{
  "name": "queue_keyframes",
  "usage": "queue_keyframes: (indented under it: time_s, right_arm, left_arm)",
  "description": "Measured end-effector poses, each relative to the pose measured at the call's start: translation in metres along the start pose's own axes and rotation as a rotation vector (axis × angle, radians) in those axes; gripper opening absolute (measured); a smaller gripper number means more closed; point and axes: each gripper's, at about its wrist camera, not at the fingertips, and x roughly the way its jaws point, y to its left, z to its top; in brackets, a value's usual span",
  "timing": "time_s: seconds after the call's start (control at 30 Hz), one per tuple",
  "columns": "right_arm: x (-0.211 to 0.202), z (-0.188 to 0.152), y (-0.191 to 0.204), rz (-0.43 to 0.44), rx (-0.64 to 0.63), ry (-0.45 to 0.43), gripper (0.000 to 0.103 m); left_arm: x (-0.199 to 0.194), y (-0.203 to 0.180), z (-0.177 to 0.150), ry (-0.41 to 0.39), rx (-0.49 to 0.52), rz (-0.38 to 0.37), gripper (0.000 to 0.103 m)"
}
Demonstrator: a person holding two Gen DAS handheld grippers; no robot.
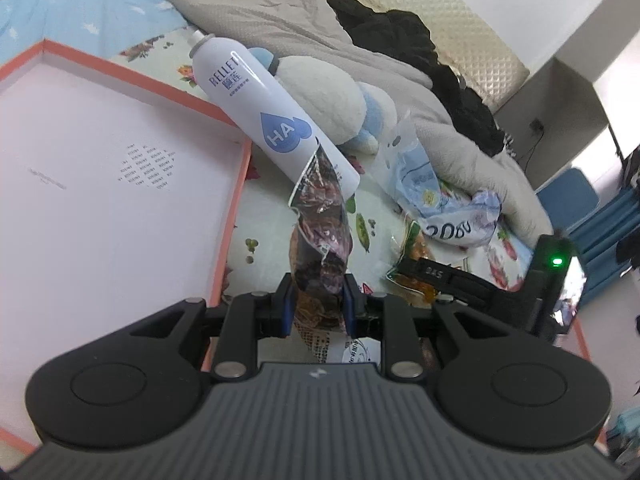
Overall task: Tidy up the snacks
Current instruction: 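Lift both packets and carry them toward the deep pink box, then lower both packets into the deep pink box and open both tools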
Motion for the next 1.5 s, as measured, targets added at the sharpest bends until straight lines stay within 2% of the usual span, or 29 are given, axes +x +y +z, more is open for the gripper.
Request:
queue_keyframes:
  time_s: [0.33,0.5,0.73,0.93,1.2,1.5]
  right_arm:
    - [-0.1,-0.028,0.005,0.099,0.014,-0.013,0.037]
    - [-0.159,-0.049,0.004,0.142,0.04,-0.018,0.037]
    - [-0.238,-0.082,0.002,0.162,0.033,-0.055,0.038]
    - [-0.298,-0.11,-0.003,0.158,0.033,-0.097,0.038]
    - [-0.352,-0.129,-0.02,0.116,0.049,-0.162,0.038]
    - [-0.401,-0.119,-0.059,0.02,0.089,-0.278,0.038]
  left_arm:
    - [-0.047,-0.025,-0.032,0.03,0.146,0.066,0.027]
    - [-0.075,-0.031,-0.056,0.042,0.17,0.066,0.027]
    - [-0.119,-0.043,-0.093,0.047,0.22,0.066,0.027]
    - [-0.157,-0.059,-0.113,0.034,0.269,0.052,0.027]
    - [-0.201,-0.099,-0.124,-0.006,0.32,-0.018,0.027]
    - [-0.228,-0.175,-0.119,-0.053,0.405,-0.154,0.027]
